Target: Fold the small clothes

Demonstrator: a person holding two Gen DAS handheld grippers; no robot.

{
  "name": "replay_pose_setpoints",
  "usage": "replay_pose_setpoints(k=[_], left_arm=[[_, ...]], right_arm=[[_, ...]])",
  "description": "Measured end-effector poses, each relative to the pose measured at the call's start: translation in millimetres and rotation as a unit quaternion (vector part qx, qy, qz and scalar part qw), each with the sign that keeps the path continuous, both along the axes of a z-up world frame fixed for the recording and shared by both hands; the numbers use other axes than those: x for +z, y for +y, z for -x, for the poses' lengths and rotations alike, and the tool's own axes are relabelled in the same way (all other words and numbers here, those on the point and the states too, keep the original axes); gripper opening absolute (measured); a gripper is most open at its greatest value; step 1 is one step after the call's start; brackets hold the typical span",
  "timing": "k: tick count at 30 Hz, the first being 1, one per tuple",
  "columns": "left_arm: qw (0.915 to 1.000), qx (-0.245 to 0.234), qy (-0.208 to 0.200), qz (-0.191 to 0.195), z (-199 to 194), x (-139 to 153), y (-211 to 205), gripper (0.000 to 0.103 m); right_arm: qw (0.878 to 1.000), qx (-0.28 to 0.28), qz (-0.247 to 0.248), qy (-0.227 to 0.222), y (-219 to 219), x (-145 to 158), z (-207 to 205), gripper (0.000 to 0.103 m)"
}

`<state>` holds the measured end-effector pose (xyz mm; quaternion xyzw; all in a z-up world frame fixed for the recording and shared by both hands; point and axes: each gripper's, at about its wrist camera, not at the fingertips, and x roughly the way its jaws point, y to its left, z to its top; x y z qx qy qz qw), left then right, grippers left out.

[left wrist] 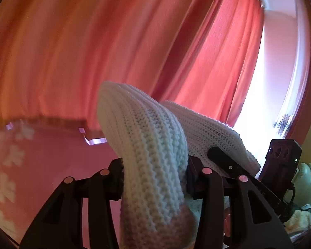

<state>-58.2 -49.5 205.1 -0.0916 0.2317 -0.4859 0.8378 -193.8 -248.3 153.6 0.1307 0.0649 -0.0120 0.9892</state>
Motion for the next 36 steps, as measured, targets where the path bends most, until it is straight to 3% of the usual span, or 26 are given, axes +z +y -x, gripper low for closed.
replay_pose_setpoints(k=[4,7,10,12,13,14,16,17,18,19,21,23,26,28,29,30,31,32,34,36], left_arm=[[0.999,0.028,-0.033,0.009,-17.6,11.7,31.3,0.043],[0.9984,0.051,-0.023,-0.002,-45.2,-5.7,40.3,0.045],[0.9966,0.075,0.02,-0.028,-85.5,-54.0,46.5,0.05],[0.991,0.099,0.063,-0.065,-122.5,-111.2,44.2,0.055],[0.9856,0.117,0.085,-0.088,-138.8,-139.7,44.7,0.055],[0.9746,0.144,0.119,-0.124,-157.3,-178.4,43.7,0.055],[0.9451,0.204,0.179,-0.182,-176.5,-225.8,46.1,0.049],[0.9365,0.217,0.2,-0.189,-180.5,-234.0,51.1,0.049],[0.9403,0.213,0.201,-0.174,-178.0,-230.1,56.8,0.05],[0.9437,0.214,0.194,-0.162,-174.8,-223.9,59.5,0.05],[0.9507,0.225,0.161,-0.141,-164.1,-202.0,68.7,0.065],[0.9513,0.235,0.151,-0.13,-161.0,-193.5,73.1,0.069],[0.9507,0.228,0.16,-0.135,-164.7,-192.2,63.1,0.07],[0.9464,0.222,0.17,-0.162,-165.1,-200.6,56.4,0.069],[0.9408,0.22,0.176,-0.188,-165.8,-212.7,48.6,0.064],[0.936,0.216,0.178,-0.214,-168.3,-221.9,42.0,0.047],[0.9313,0.214,0.176,-0.236,-168.1,-230.8,39.5,0.043],[0.9252,0.22,0.166,-0.261,-167.3,-235.7,36.4,0.041],[0.9269,0.218,0.159,-0.26,-163.5,-234.1,40.0,0.039],[0.9275,0.217,0.165,-0.256,-162.2,-235.4,47.4,0.042]], right_arm=[[0.999,0.034,0.013,-0.017,23.2,10.2,-33.8,0.039],[0.999,0.049,0.012,0.015,29.0,-9.7,-76.0,0.041],[0.994,0.063,0.002,0.087,28.2,-59.0,-131.0,0.046],[0.984,0.078,-0.011,0.162,23.4,-110.1,-171.3,0.053],[0.976,0.079,-0.014,0.204,20.4,-139.9,-190.8,0.053],[0.965,0.071,-0.011,0.253,17.2,-171.0,-207.5,0.048],[0.944,0.034,-0.007,0.327,11.9,-210.4,-222.9,0.031],[0.943,0.038,-0.032,0.329,7.9,-214.4,-220.1,0.031],[0.948,0.05,-0.053,0.31,6.2,-206.3,-212.0,0.031],[0.952,0.05,-0.045,0.3,10.9,-198.1,-204.3,0.032],[0.963,0.041,0.004,0.267,18.9,-179.0,-193.1,0.062],[0.964,0.052,0.011,0.259,26.5,-175.7,-193.9,0.063],[0.952,0.08,-0.019,0.296,33.7,-196.5,-210.7,0.063],[0.939,0.094,-0.022,0.33,35.9,-220.5,-221.5,0.042],[0.931,0.098,-0.022,0.35,38.0,-233.6,-225.9,0.023],[0.929,0.101,-0.026,0.356,37.1,-241.6,-227.8,0.021],[0.933,0.098,-0.025,0.345,38.9,-238.9,-224.8,0.019],[0.937,0.103,-0.023,0.333,41.0,-231.8,-218.8,0.018],[0.952,0.118,-0.02,0.282,46.0,-203.8,-201.3,0.018],[0.955,0.115,-0.014,0.274,45.4,-199.8,-193.2,0.02]])
